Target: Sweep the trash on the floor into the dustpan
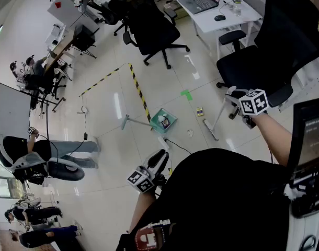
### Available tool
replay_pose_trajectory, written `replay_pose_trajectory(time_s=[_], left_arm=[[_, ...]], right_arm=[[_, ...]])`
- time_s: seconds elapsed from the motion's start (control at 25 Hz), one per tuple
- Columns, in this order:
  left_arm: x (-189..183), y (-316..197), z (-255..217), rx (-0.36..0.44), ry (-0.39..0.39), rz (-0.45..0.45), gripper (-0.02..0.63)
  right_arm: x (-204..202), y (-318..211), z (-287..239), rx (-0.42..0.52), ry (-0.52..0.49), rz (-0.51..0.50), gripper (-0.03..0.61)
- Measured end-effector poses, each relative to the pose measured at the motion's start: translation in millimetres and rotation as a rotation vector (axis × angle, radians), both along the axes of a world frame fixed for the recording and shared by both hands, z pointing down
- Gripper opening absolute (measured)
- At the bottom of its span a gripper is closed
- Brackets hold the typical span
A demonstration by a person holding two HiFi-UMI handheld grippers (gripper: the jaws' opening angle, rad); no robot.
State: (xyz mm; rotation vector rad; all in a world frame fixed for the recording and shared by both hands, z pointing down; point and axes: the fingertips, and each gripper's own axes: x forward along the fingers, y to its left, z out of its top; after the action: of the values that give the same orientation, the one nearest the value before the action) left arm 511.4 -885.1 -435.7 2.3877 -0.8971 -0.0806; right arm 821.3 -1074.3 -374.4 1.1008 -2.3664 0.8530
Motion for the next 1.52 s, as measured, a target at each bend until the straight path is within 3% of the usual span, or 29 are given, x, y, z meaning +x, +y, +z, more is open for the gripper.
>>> replay_pose_trajectory(time_s=[0.2,0.44,0.64,0.88,1.08,1.36,1.52], left_arm=[[-41,1,18,0.005,0.004,-0.012,0.092],[-98,-46,53,0.003,0.043,-0.004,0.092],[-164,-87,77,-0.018,0.045,0.091,0.091],[-238,-145,83,-0.017,0.065,0.202,0.091],[-270,-169,97,-0.054,0.066,0.179,0.091],[-256,-185,105,-0.119,0.037,0.066,0.091],[-258,-185,114,-0.135,0.034,0.006,0.091]], right_arm=[[-16,-23,26,-0.019,-0.007,0.104,0.107],[-13,-78,60,-0.060,0.023,0.314,0.107],[-35,-103,68,-0.089,0.085,0.483,0.107],[-60,-131,62,-0.084,0.207,0.609,0.098],[-69,-149,84,-0.123,0.257,0.634,0.094],[-67,-218,106,-0.134,0.257,0.565,0.092],[-88,-252,112,-0.131,0.242,0.509,0.094]])
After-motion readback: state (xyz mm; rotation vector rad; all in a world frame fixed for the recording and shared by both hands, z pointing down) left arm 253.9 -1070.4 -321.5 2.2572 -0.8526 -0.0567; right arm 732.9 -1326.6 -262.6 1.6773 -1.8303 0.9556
